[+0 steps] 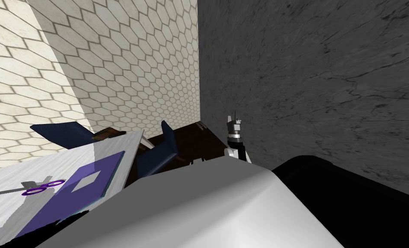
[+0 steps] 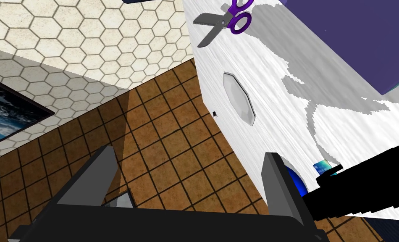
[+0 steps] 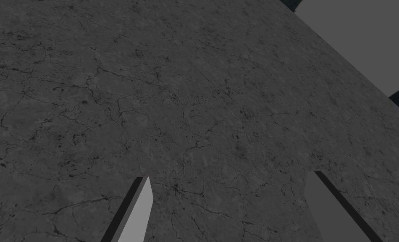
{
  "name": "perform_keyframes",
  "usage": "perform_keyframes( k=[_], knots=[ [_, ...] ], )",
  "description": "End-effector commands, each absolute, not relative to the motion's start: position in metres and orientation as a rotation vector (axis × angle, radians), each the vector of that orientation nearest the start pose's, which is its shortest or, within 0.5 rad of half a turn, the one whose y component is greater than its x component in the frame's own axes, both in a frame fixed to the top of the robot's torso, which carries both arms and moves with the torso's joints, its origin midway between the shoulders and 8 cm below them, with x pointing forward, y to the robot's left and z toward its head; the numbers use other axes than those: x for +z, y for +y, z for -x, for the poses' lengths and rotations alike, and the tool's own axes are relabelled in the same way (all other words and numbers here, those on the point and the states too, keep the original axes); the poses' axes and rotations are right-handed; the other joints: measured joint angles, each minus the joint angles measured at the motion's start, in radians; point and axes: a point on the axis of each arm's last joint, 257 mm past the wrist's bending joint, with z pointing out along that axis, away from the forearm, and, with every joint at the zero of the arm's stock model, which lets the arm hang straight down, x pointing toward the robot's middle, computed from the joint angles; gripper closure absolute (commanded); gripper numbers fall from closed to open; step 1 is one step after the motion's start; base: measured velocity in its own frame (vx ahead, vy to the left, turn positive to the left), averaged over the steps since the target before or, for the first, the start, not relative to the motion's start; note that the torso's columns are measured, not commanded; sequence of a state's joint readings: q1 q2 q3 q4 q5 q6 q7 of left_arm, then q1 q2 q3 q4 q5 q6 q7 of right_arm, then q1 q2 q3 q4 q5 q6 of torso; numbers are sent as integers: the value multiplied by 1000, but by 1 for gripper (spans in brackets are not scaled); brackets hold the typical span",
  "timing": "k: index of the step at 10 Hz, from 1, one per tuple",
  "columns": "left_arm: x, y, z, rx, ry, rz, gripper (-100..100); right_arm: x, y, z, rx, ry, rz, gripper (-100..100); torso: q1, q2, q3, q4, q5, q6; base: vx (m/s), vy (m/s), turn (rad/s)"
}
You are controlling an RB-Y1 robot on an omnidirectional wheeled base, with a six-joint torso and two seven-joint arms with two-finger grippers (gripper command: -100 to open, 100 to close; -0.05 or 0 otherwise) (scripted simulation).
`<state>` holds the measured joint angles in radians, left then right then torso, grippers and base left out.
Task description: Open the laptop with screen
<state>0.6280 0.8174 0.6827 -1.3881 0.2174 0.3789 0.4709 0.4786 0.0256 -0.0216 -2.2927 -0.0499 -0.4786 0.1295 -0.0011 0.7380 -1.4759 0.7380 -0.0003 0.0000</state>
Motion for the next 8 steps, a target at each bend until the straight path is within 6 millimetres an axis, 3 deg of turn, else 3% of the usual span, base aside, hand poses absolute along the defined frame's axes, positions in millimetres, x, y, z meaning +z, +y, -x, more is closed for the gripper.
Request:
perform_keyframes(
  k=[1, 2, 3, 8],
  knots=[
    [-183, 839, -147, -35, 827, 1750, -100, 33, -293, -343, 1201, 584, -649, 0, 1, 0, 0, 0, 0, 0, -12, -22, -16],
    [-187, 839, -147, -37, 828, 1749, -100, 33, -293, -343, 1201, 584, -649, 0, 2, -1, 0, 0, 1, 0, -5, -9, -3],
    [-187, 839, -147, -36, 827, 1751, 0, 33, -293, -343, 1201, 584, -649, 0, 2, -1, 0, 0, 1, 0, 0, 0, 0],
    [-187, 839, -147, -36, 827, 1751, 0, 33, -293, -343, 1201, 584, -649, 0, 1, 0, 0, 0, 0, 0, 0, 0, 0]
  ],
)
